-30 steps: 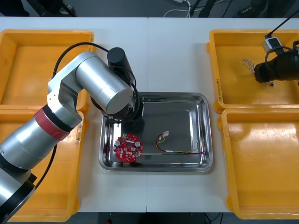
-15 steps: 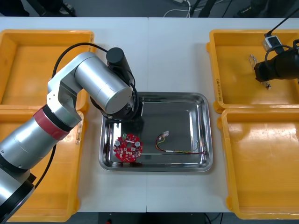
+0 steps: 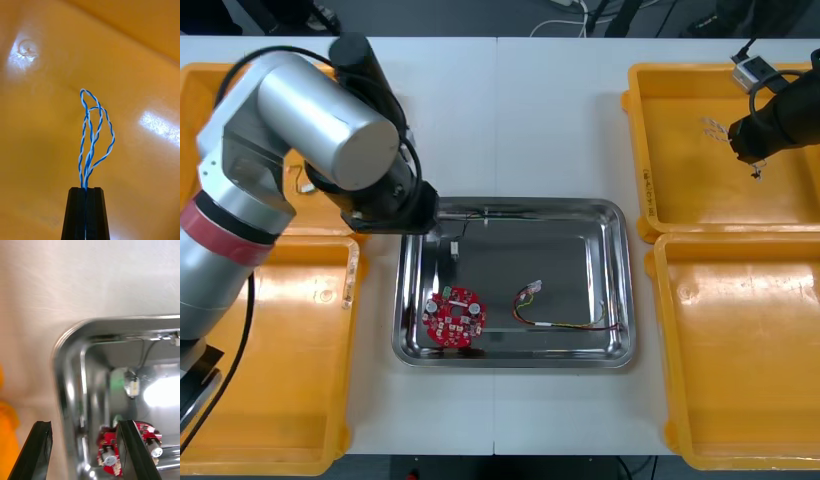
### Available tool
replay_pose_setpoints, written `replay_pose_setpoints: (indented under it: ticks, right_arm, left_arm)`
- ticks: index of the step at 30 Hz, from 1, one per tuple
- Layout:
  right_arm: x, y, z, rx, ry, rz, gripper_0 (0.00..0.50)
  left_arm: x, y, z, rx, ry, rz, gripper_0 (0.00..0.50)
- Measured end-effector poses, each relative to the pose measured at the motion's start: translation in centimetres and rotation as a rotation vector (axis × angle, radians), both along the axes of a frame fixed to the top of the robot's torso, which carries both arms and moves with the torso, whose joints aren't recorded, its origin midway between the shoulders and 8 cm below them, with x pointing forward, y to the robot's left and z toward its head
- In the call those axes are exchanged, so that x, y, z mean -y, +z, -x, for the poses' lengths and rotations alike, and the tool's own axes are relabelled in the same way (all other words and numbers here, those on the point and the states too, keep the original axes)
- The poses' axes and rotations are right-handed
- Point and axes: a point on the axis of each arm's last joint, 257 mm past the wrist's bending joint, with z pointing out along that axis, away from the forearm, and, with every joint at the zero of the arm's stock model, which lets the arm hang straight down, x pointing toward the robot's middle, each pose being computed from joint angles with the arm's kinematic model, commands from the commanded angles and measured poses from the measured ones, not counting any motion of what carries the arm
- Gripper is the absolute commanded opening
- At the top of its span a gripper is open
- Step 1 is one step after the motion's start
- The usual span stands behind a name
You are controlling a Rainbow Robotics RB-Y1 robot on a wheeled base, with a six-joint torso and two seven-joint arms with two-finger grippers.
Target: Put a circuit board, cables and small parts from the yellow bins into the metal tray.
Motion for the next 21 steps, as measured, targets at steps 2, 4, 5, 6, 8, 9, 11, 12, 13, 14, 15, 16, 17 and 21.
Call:
replay_pose_setpoints:
  ticks: [2, 4, 5, 6, 8, 9, 11, 12, 13, 14, 15, 16, 17, 21]
  right_arm:
    - [-0.2, 0.3, 0.7, -0.022, 0.009, -0.006, 0.0]
    - [-0.2, 0.8, 1.3, -0.041, 0.016, 0.002, 0.0]
    - [-0.1, 1.0, 1.6, -0.047, 0.017, 0.01, 0.0]
    - [0.1, 1.4, 1.9, -0.054, 0.019, 0.023, 0.0]
    - [0.1, 2.0, 2.4, -0.067, 0.027, 0.039, 0.0]
    - [0.0, 2.3, 2.7, -0.073, 0.033, 0.043, 0.0]
    - [-0.3, 2.8, 3.3, -0.088, 0.045, 0.05, 0.0]
    - [-0.4, 3.0, 3.7, -0.1, 0.05, 0.052, 0.0]
    - [-0.5, 3.2, 4.1, -0.112, 0.053, 0.054, 0.0]
    - [-0.5, 3.3, 4.5, -0.122, 0.056, 0.055, 0.0]
    - [-0.6, 3.5, 4.9, -0.132, 0.058, 0.055, 0.0]
    - [-0.6, 3.7, 5.3, -0.142, 0.059, 0.055, 0.0]
    - [-0.7, 3.9, 5.6, -0.15, 0.061, 0.055, 0.0]
    - [-0.9, 4.9, 7.0, -0.18, 0.076, 0.07, 0.0]
  left_arm:
    - [-1.5, 0.9, -0.4, 0.004, 0.033, 0.005, 0.5]
    - [-3.0, 1.7, -0.7, 0.008, 0.066, 0.008, 0.5]
    - [-3.6, 2.1, -0.8, 0.01, 0.081, 0.009, 0.5]
    - [-4.3, 2.4, -0.9, 0.013, 0.095, 0.01, 0.5]
    - [-5.5, 3.1, -1.2, 0.019, 0.121, 0.011, 0.5]
    - [-6.1, 3.4, -1.3, 0.023, 0.13, 0.011, 0.5]
    - [-7.1, 4.0, -1.6, 0.031, 0.134, 0.008, 0.5]
    - [-7.6, 4.2, -1.7, 0.034, 0.126, 0.003, 0.5]
    - [-8.0, 4.4, -1.9, 0.036, 0.113, -0.003, 0.5]
    - [-8.5, 4.5, -2.0, 0.038, 0.091, -0.012, 0.5]
    - [-9.0, 4.6, -2.2, 0.038, 0.061, -0.023, 0.5]
    - [-9.4, 4.7, -2.3, 0.038, 0.032, -0.033, 0.5]
    - [-9.8, 4.7, -2.4, 0.037, 0.002, -0.043, 0.5]
    - [-11.1, 4.6, -2.9, 0.036, -0.069, -0.073, 0.5]
